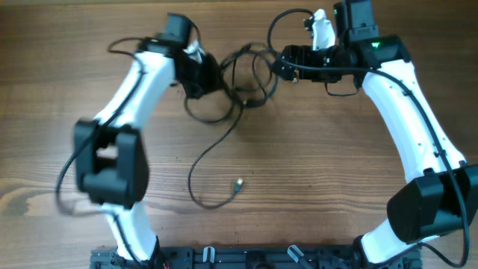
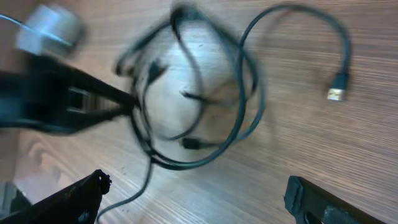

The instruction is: Untangle cables

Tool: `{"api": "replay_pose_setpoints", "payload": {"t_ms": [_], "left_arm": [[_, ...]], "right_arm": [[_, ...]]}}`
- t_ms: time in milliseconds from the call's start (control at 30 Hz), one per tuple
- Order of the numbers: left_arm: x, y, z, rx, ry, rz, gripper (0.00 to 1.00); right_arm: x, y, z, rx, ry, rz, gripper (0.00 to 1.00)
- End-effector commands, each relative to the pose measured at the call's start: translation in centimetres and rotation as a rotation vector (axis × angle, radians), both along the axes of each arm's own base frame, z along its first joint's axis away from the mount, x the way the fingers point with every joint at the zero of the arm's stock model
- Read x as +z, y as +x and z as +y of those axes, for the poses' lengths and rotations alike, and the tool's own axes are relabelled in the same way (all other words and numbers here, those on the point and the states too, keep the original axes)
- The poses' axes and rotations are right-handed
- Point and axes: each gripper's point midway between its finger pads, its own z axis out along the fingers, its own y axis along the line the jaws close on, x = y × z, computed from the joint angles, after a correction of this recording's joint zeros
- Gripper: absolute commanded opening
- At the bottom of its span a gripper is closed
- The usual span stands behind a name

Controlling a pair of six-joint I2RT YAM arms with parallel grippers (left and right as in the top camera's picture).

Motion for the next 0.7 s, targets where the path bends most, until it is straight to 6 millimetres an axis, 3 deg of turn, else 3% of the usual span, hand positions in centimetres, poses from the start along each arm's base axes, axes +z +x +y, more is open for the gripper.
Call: {"api": "replay_pose_setpoints", "payload": {"t_ms": [0, 67, 167, 267, 400, 467, 567, 667], "left_arm": [[9.2, -0.7, 0.1, 0.105, -0.29, 0.021, 0.04], [10.5, -0.9, 0.6, 0.198, -0.337, 0.097, 0.04], [11.2, -1.6, -0.5, 0.259, -0.409, 0.232, 0.04], [13.0, -2.6, -1.8, 0.286, -0.531, 0.404, 0.04], [15.3, -3.3, -2.7, 0.217, -0.647, 0.465, 0.04], [15.5, -3.2, -2.8, 0.195, -0.651, 0.437, 0.04], [16.6, -2.1, -3.0, 0.046, -0.666, 0.178, 0.04], [16.7, -2.0, -3.0, -0.031, -0.652, 0.051, 0.04]], "right_arm": [[0.6, -0.7, 3.1, 0.093, 0.036, -0.026, 0.95], [0.8, -1.2, 4.5, 0.109, 0.046, -0.023, 0.94], [1.2, -1.2, 5.7, 0.069, 0.081, -0.002, 0.9], [0.6, -0.3, 5.0, -0.072, 0.042, 0.028, 0.87], [-0.8, 0.8, 4.3, -0.169, 0.006, 0.054, 0.79], [-2.1, 1.1, 4.6, -0.167, 0.009, 0.085, 0.74], [-3.9, 0.9, 6.1, -0.085, 0.047, 0.129, 0.6], [-3.9, 1.1, 6.2, -0.047, 0.035, 0.096, 0.48]]}}
